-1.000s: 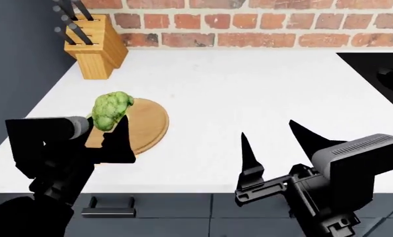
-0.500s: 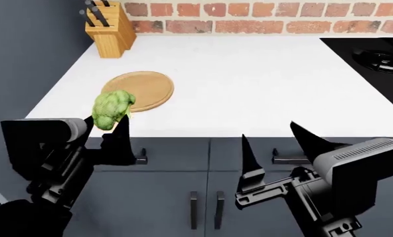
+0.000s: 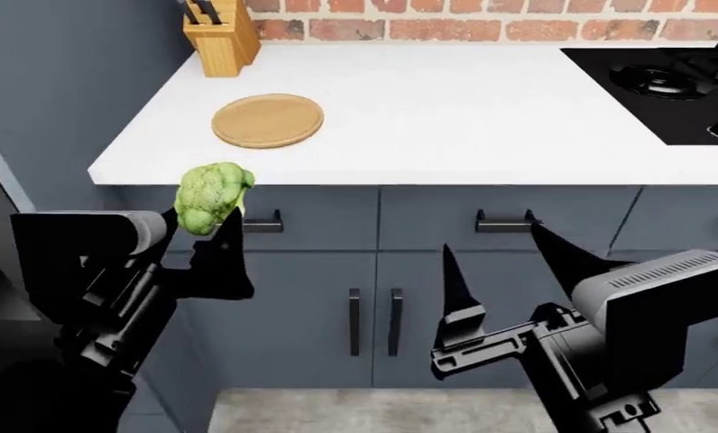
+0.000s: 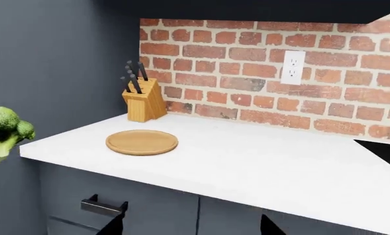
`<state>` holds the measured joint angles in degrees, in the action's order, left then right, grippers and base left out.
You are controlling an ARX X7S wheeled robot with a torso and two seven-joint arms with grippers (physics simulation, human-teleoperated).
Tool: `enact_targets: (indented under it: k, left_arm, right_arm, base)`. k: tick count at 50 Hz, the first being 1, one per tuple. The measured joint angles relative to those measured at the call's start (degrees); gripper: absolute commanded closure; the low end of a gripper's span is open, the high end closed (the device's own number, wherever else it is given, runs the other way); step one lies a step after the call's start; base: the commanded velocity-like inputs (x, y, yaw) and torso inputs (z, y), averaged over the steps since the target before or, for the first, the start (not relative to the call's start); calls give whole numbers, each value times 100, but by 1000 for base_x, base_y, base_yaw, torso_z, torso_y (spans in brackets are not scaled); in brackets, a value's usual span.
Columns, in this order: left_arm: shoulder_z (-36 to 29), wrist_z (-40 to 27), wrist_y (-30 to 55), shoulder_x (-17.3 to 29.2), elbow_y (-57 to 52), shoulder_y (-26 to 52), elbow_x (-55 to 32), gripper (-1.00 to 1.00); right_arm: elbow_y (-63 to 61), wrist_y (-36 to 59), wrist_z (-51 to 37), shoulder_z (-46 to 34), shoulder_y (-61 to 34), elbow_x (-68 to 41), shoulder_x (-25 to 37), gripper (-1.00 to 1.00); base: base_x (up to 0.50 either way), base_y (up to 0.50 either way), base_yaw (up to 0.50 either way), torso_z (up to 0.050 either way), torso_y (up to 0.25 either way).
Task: Place the broccoli on the rack of the oven.
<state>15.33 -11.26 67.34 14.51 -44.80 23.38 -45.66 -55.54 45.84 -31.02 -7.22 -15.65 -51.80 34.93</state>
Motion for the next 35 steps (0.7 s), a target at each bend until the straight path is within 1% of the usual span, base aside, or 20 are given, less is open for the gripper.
enact_targets:
  k: [7,14,24,32,35]
  left_arm:
    - [17,-55,57,11,-11,30,-95,100]
    - [127,-148,227,34,-27,106,-289,100]
    - [328,-340,596,89,-43,273,-660,100]
    - [394,-474,915,200,-111,409,-967,100]
    - [489,-575,1114,225,-154,500,-1215,100]
  right_arm:
    - [14,63,-118,11,-44,-112,24,-100]
    - [45,387,-457,35,-342,-572,45,-100]
    - [102,608,-764,95,-599,-1115,46,-100]
    - [141,807,-1162,154,-936,-1780,115,-100]
    - [159,908,-1366,141,-1131,-2086,157,-100]
  base:
    - [0,0,0,0,0]
    - [0,0,0,0,0]
    - [0,0,0,0,0]
    - [0,0,0,0,0]
    - [0,0,0,0,0]
